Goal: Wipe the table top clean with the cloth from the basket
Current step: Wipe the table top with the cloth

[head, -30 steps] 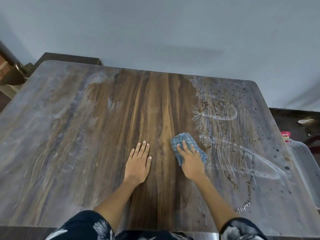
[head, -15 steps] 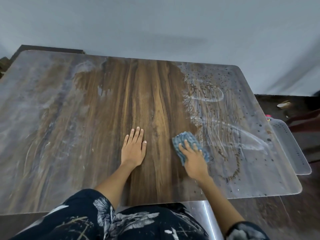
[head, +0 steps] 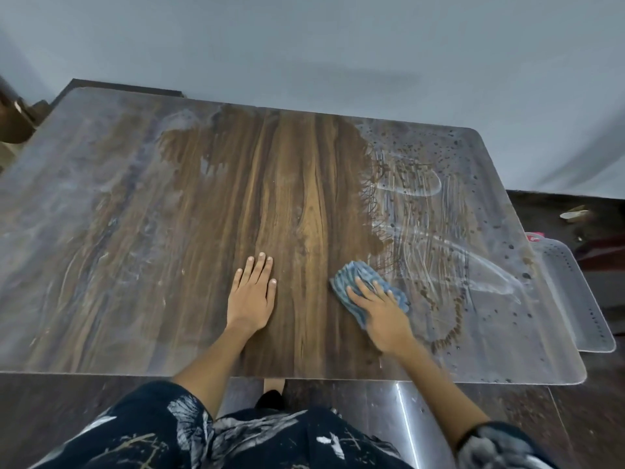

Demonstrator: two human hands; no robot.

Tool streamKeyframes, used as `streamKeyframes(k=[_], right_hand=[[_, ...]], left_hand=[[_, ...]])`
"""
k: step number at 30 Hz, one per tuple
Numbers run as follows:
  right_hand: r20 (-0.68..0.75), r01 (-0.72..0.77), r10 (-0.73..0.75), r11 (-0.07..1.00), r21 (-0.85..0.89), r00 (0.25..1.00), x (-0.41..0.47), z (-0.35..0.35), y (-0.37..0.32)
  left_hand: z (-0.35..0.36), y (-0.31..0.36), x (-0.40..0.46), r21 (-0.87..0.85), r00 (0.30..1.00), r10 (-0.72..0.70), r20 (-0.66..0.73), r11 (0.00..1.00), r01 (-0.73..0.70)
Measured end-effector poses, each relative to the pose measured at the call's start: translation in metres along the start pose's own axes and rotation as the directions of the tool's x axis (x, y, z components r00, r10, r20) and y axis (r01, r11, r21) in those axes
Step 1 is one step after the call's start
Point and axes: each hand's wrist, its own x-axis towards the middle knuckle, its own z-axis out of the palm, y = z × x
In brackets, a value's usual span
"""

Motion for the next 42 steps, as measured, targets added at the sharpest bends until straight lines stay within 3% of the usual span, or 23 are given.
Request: streamKeyframes(k=[2,6,8,12,15,17,21,23,26,30,35,42], right_hand=[[-0.048,-0.003,0.003,1.000,0.006,0.999,0.011,0.006,-0.030],[0.024,0.347,-0.347,0.938,-0.017,0.938,-0.011,0.037,-0.064],[0.075,0.445,-0.443,0.896,-0.012,0.894,-0.031,0.045,-0.049],[0.107,0.486,-0.485,0.874,0.015,0.868,-0.062,0.040,0.016],[0.032,0.397,-0.397,0.918,-0.007,0.917,-0.071,0.018,0.075],[-0.010,0.234,-0.234,0.972,0.016,0.972,-0.064,0.002,0.105],[-0.023,-0.022,0.022,1.000,0.022,0.999,-0.031,-0.011,0.091],[-0.023,0.016,-0.015,0.999,0.033,1.000,-0.023,-0.007,0.063],[0.025,0.204,-0.204,0.979,0.026,0.979,-0.028,0.008,0.031],[0.086,0.351,-0.354,0.935,0.048,0.931,-0.050,0.023,0.045],[0.021,0.209,-0.212,0.972,0.103,0.977,-0.022,-0.002,0.092],[-0.029,0.043,-0.039,0.987,0.157,0.999,0.082,-0.046,0.083]], left_hand=[[0.001,0.003,-0.006,-0.001,1.000,-0.029,-0.005,1.000,0.029],[0.003,0.010,-0.016,0.015,0.996,-0.088,-0.015,0.996,0.088],[0.004,0.017,-0.022,0.012,0.990,-0.139,-0.029,0.990,0.140],[0.008,0.040,-0.034,-0.027,0.959,-0.281,-0.038,0.959,0.281],[0.011,0.059,-0.042,-0.067,0.926,-0.375,-0.046,0.926,0.372],[0.011,0.072,-0.044,-0.092,0.902,-0.431,-0.035,0.900,0.427],[0.015,0.103,-0.047,-0.087,0.865,-0.501,-0.002,0.862,0.499],[0.021,0.115,-0.051,-0.048,0.876,-0.481,-0.012,0.876,0.480],[0.029,0.126,-0.051,0.011,0.921,-0.388,-0.021,0.921,0.388],[0.033,0.133,-0.043,0.095,0.973,-0.229,0.004,0.969,0.228],[0.034,0.142,-0.011,0.112,0.994,-0.113,0.011,0.988,0.111],[0.029,0.150,0.059,0.151,0.998,-0.053,0.035,0.987,0.047]])
